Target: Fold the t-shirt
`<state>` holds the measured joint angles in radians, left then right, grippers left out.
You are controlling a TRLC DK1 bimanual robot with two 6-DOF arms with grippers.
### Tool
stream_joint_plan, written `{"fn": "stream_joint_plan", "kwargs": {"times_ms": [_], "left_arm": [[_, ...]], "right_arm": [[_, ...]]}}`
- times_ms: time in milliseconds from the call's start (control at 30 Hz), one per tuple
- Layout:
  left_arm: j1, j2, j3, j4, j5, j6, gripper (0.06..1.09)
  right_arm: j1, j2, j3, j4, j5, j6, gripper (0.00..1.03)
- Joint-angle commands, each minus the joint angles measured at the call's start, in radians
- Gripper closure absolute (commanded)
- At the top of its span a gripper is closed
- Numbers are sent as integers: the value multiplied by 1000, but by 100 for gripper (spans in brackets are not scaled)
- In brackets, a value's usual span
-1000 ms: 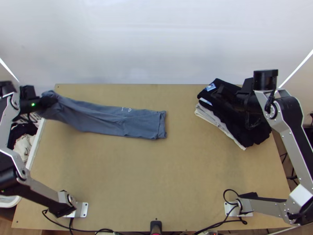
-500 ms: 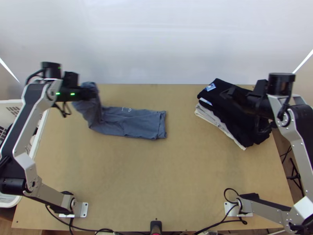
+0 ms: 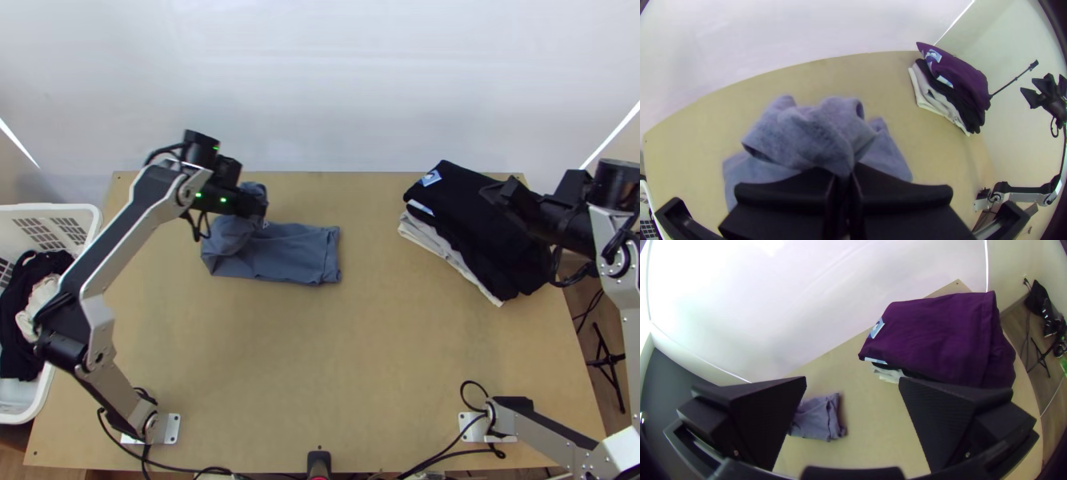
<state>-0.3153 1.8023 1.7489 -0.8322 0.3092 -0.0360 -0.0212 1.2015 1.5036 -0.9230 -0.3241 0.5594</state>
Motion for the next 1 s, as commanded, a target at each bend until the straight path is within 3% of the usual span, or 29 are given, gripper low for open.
{"fn": "stream_joint_plan", "kwargs": {"times_ms": [0,367,400,433,467,500,733,833,900,967], "left_arm": [[-110,111,54,4,-7,-44,105],[-263,312,185,19,-9,-108,105],[-278,328,196,25,-9,-108,99],[-294,348,221,21,-5,-116,71],[-315,373,259,8,7,-117,29],[-334,388,307,-2,18,-127,8],[-373,341,495,59,14,-219,10],[-340,282,494,82,16,-237,10],[-301,244,480,77,14,-239,10],[-254,212,462,62,14,-251,10]], "right_arm": [[-31,-16,-8,-2,-15,-6,6],[-11,-20,-29,19,-18,4,6],[-10,-20,-29,21,-18,4,6],[-10,-20,-31,23,-18,5,6],[-8,-22,-34,23,-18,5,6],[-5,-22,-42,26,-18,7,6],[195,-31,-283,156,-10,85,5],[299,-10,-401,289,-7,218,4],[339,27,-483,414,-9,392,5],[397,101,-487,424,-7,428,7]]}}
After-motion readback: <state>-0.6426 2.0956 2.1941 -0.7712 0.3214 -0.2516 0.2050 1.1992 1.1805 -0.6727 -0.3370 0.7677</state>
